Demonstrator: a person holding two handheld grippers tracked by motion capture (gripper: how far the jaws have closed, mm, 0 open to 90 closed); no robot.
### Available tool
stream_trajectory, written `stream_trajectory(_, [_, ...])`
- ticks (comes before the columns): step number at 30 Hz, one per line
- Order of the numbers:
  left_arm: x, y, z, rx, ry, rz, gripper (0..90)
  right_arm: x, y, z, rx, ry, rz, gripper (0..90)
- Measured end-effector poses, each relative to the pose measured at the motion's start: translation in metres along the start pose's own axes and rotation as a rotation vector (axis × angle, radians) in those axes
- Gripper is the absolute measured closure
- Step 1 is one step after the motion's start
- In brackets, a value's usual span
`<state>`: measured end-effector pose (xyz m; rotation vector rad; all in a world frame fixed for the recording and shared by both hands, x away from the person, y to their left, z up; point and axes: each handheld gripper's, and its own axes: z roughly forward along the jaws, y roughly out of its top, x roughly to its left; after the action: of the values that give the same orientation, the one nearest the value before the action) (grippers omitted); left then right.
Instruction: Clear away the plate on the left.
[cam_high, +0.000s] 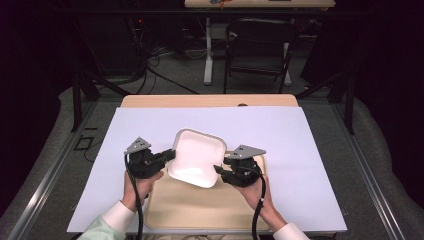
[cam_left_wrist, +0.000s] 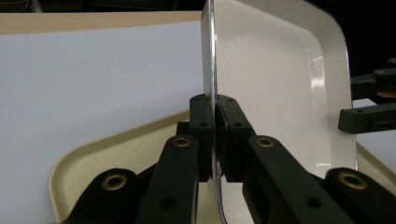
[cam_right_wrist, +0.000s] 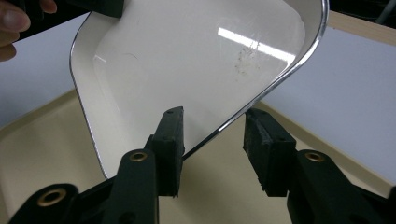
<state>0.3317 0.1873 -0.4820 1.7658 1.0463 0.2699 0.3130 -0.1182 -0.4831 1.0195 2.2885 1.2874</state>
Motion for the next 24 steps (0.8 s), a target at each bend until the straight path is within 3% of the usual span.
stream_trajectory(10, [-0.008, -0.004, -0.002, 0.015, -0.016, 0.011, 85.1, -0.002, 0.000, -0.004, -0.003, 0.003, -0.001, 66.5])
stream_trajectory(24, [-0.016, -0.010, -0.003, 0.050, -0.056, -0.004, 84.2, -0.007, -0.002, -0.015, -0.002, 0.010, 0.027, 72.2])
